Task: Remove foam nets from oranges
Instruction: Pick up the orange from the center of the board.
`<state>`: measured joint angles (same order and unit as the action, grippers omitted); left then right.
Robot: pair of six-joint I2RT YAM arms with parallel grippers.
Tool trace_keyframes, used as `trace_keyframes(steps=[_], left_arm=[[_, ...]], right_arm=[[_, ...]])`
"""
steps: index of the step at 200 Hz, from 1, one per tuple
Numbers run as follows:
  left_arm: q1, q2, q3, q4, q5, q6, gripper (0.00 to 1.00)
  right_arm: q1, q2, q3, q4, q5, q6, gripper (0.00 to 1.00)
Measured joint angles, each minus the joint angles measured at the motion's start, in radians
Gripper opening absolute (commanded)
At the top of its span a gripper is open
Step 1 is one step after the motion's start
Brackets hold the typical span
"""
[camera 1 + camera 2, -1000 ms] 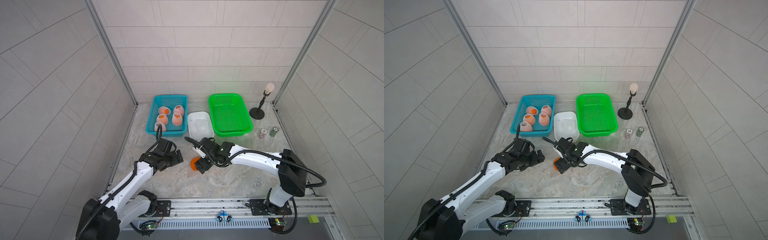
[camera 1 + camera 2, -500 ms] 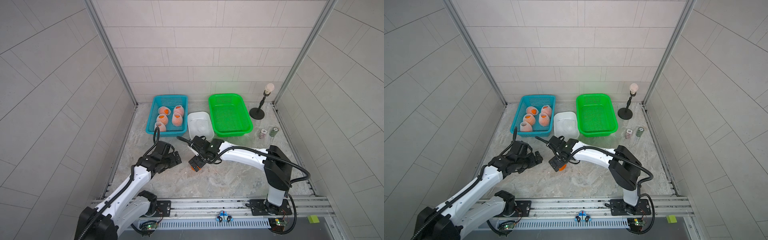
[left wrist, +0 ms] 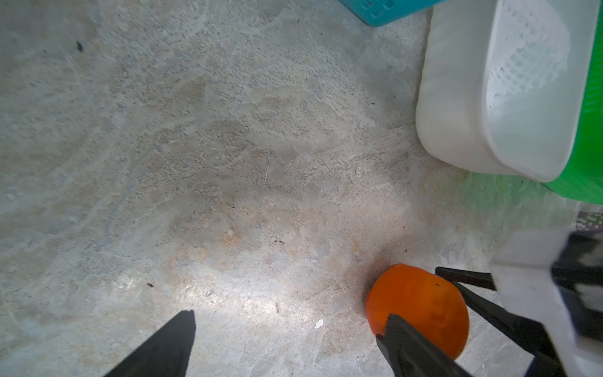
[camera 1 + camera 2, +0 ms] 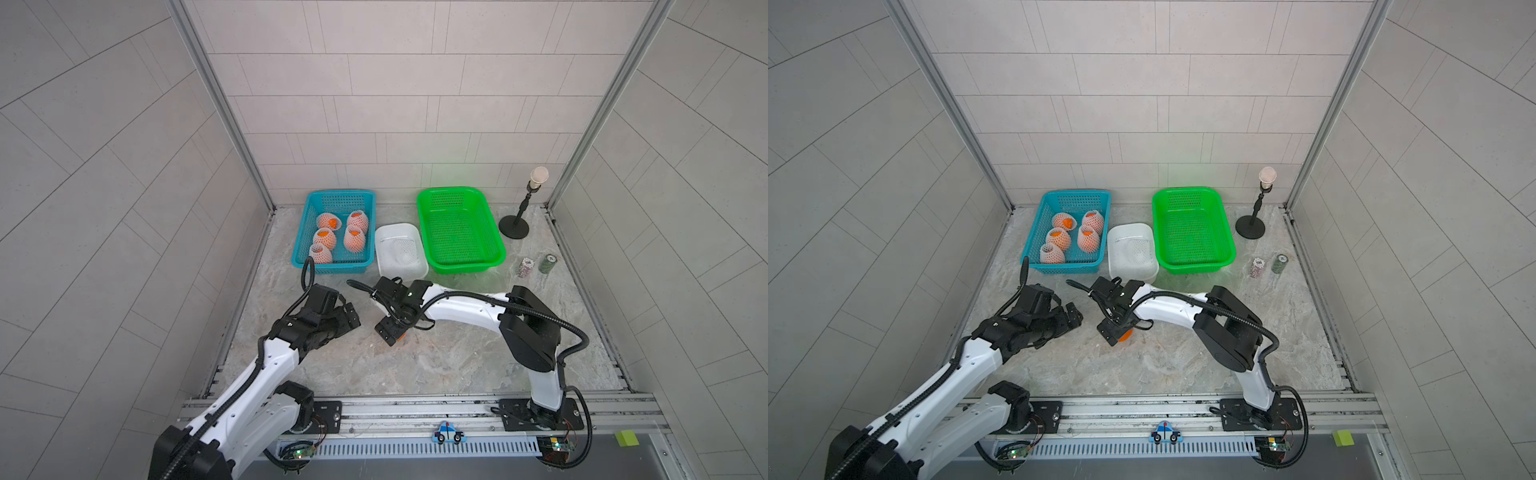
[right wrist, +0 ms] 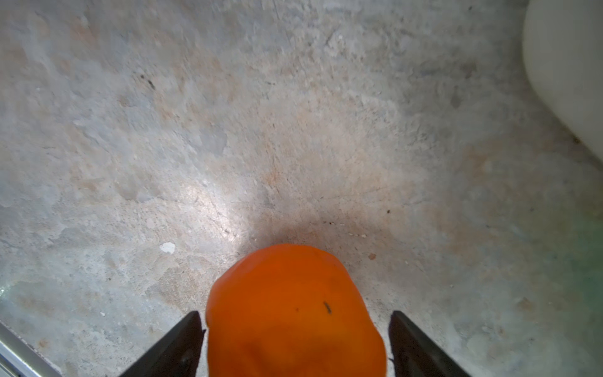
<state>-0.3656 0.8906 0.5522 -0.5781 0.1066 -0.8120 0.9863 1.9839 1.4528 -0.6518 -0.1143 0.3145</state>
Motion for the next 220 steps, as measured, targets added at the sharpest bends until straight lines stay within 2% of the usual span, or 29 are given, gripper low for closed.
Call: trace_keyframes(steps=[52,120,181,220], left_arm=[[0.002,0.02,-0.003,0.028,0.001,0.0,0.98],[0.005,0.046,0.016,0.016,-0.006,0.024,0.98],[0.005,0.048,0.093,-0.018,-0.039,0.061,0.97],[0.006,0.083,0.164,-0.019,-0.019,0.133,0.96]], right_arm=[[0.0,0.008,-0.003,0.019,-0.018,0.0,0.69],[0.0,-0.031,-0.042,0.023,-0.019,0.001,0.62],[-0.019,-0.208,-0.062,-0.008,0.029,0.0,0.6],[-0.1,-0.365,-0.06,-0.047,0.107,-0.003,0.59]])
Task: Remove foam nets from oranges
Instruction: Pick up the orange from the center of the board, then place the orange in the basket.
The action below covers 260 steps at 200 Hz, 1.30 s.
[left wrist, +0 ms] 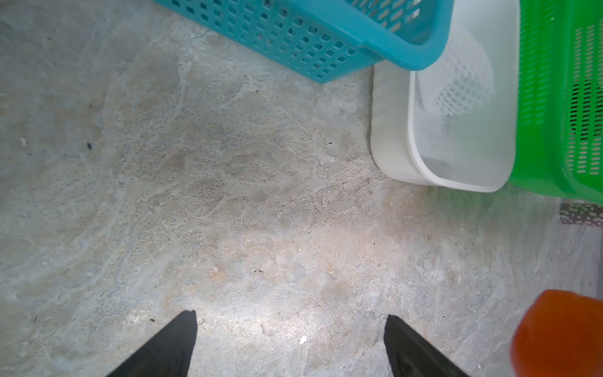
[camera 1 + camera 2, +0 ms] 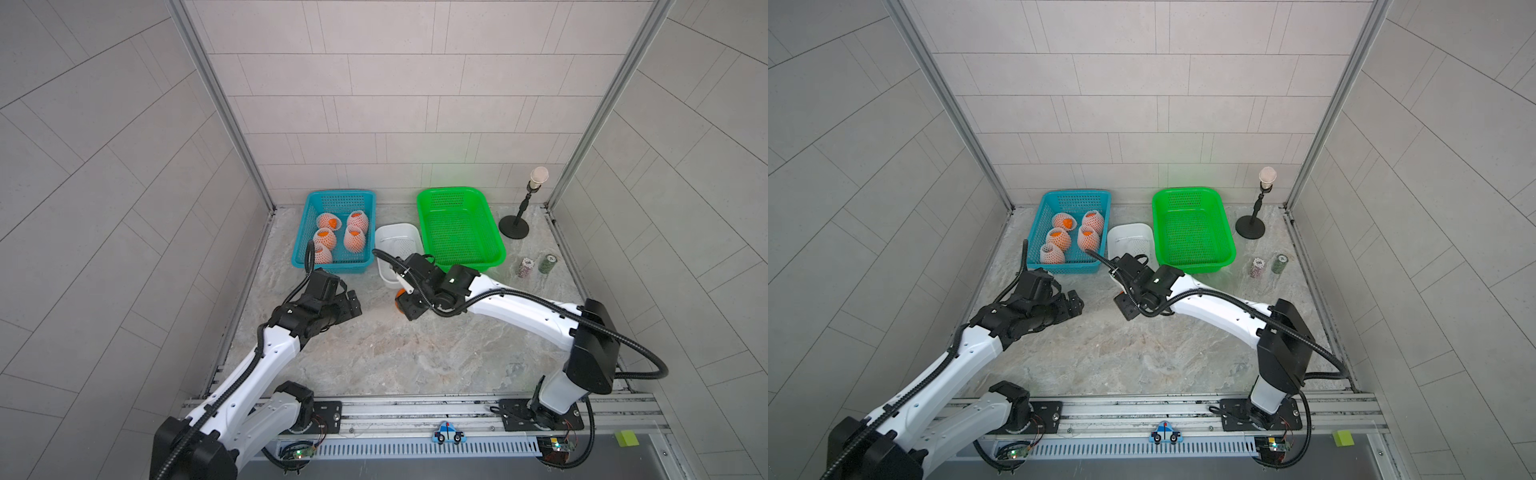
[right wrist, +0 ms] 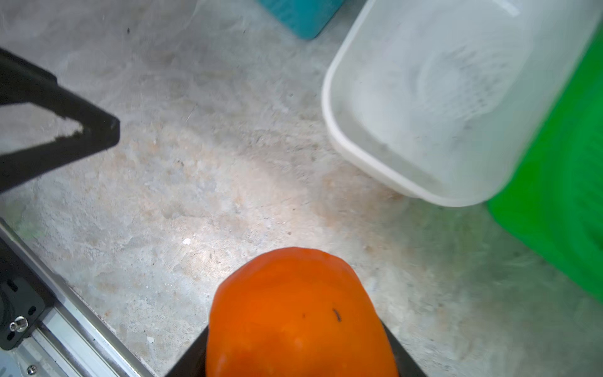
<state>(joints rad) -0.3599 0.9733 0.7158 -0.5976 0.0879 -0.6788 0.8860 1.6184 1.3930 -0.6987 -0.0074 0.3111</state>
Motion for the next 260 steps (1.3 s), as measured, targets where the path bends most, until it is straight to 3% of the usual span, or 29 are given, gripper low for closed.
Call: trace_keyframes(steps=[42,83,124,179,234,260], left_arm=[[0.0,0.106,0.116,0.01,0.043,0.053,0.96],[0.0,0.224,0.268,0.018,0.051,0.099,0.95],[0.011,0.313,0.351,0.029,0.064,0.123,0.95],[0.022,0.402,0.363,0.07,0.092,0.123,0.95],[0.035,0.422,0.376,0.1,0.101,0.123,0.95],[0.042,0.424,0.376,0.115,0.103,0.123,0.95]], right_arm=[[-0.169,-0.085,0.005,-0.009,0.076,-0.019,0.59],[-0.352,-0.035,0.041,0.014,0.088,-0.044,0.59],[-0.457,0.184,0.22,0.053,0.089,-0.062,0.59],[-0.53,0.551,0.574,0.045,0.054,-0.071,0.6],[-0.586,0.866,0.948,0.008,0.009,-0.043,0.61],[-0.6,0.954,1.048,0.027,-0.017,-0.027,0.63]])
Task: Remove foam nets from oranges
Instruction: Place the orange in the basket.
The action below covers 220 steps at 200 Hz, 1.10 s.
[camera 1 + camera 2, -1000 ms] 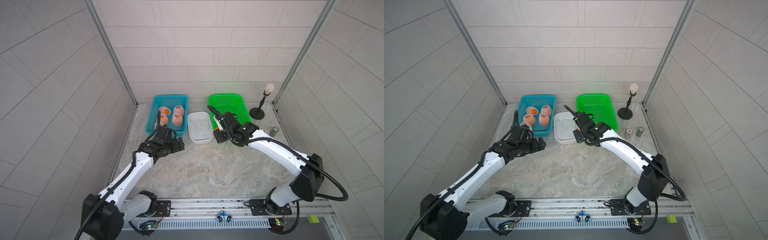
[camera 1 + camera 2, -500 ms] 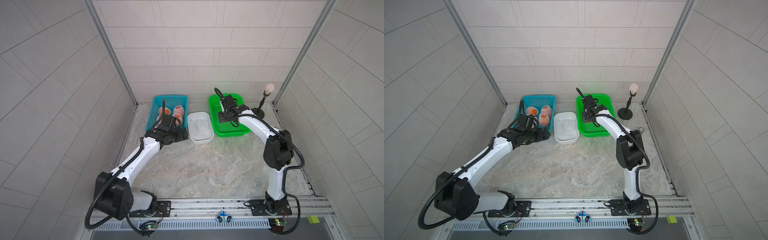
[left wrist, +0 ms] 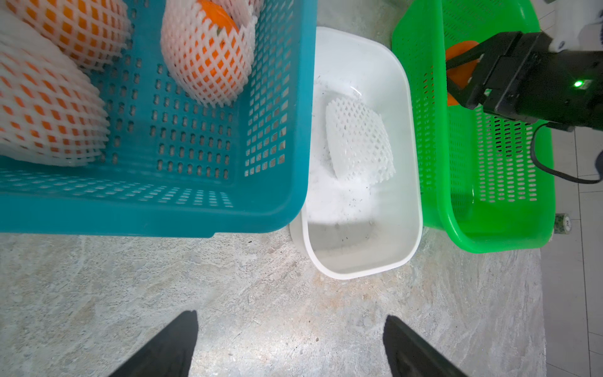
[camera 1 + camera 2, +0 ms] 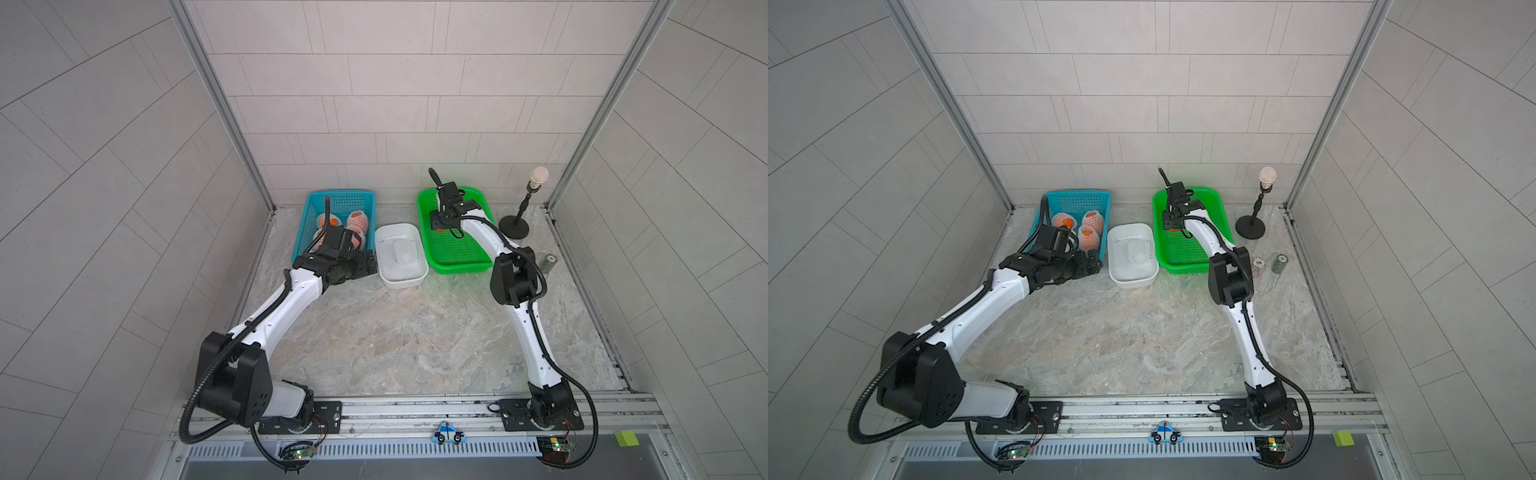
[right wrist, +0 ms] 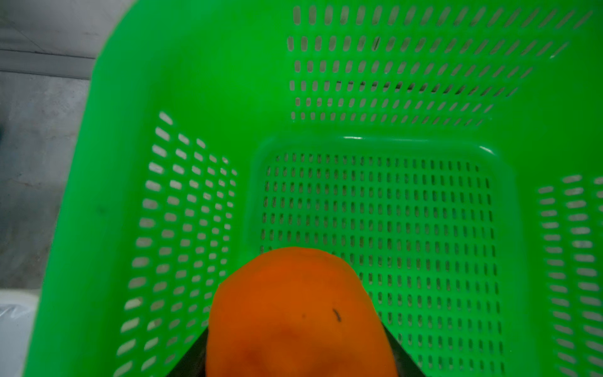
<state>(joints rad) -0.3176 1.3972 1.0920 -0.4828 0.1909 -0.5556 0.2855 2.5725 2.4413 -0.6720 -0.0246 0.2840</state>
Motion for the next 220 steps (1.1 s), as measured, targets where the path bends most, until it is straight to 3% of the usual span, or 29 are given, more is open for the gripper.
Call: trace_keyframes(steps=[129,182,220], left_arm=[[0.019,0.0,-0.004,0.003,0.003,0.014,0.95],[0.021,0.0,-0.013,0.007,0.01,0.014,0.95],[0.021,0.0,-0.015,0.008,0.032,0.014,0.93]], right_arm=[[-0.01,0.115,0.1,0.197,0.019,0.008,0.79],[-0.01,0.113,0.161,0.141,0.032,0.003,0.81],[-0.007,0.05,0.153,0.0,0.032,-0.004,0.81]])
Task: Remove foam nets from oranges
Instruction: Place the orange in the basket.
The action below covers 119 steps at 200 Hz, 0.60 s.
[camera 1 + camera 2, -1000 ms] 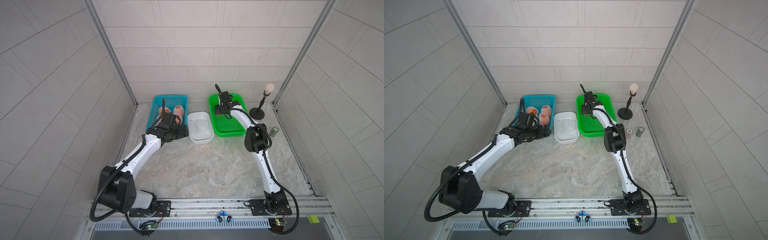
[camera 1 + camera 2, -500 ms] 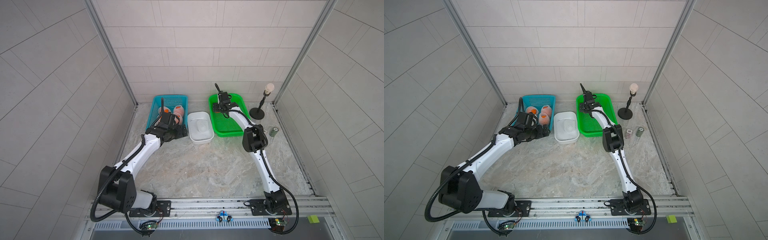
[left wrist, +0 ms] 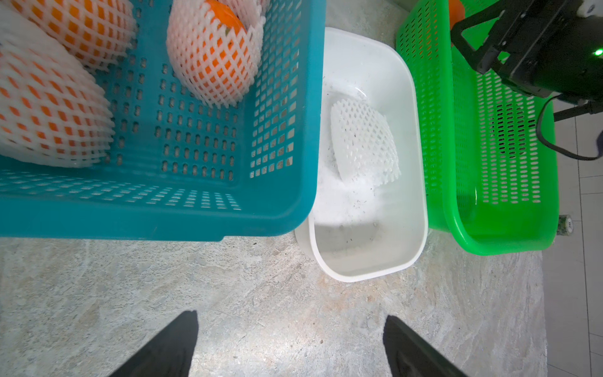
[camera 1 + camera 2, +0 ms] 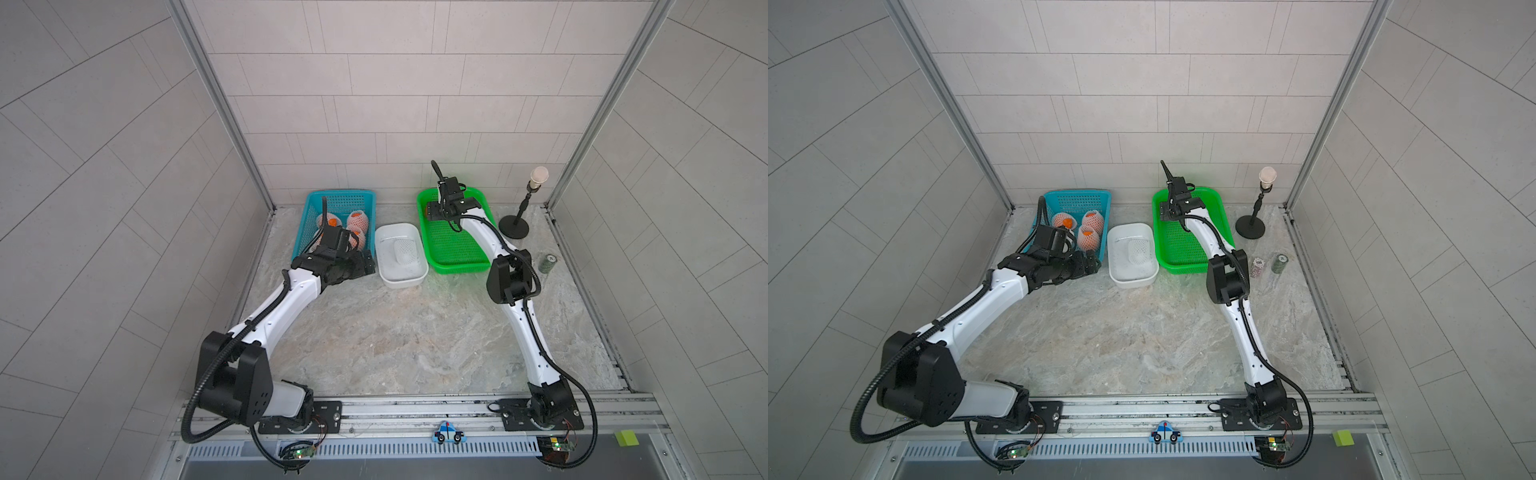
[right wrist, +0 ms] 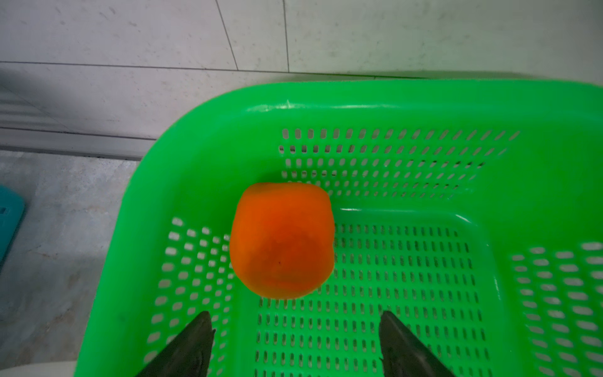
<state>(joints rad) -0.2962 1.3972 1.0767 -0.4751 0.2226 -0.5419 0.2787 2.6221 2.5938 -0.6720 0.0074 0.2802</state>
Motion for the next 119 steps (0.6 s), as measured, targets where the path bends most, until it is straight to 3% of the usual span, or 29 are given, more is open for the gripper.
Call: trace_keyframes(steps=[31,72,119], left_arm=[[0.002,0.0,-0.008,-0.003,0.04,-0.003,0.92],[0.002,-0.035,-0.063,-0.001,0.087,-0.018,0.92],[-0.016,-0.067,-0.113,0.014,0.14,-0.056,0.86]], right_arm=[[0.008,-0.164,-0.123,-0.105,-0.01,0.0,0.81],[0.049,-0.506,-0.547,-0.083,-0.046,0.017,0.81],[0.09,-0.726,-0.91,-0.028,-0.068,0.039,0.82]])
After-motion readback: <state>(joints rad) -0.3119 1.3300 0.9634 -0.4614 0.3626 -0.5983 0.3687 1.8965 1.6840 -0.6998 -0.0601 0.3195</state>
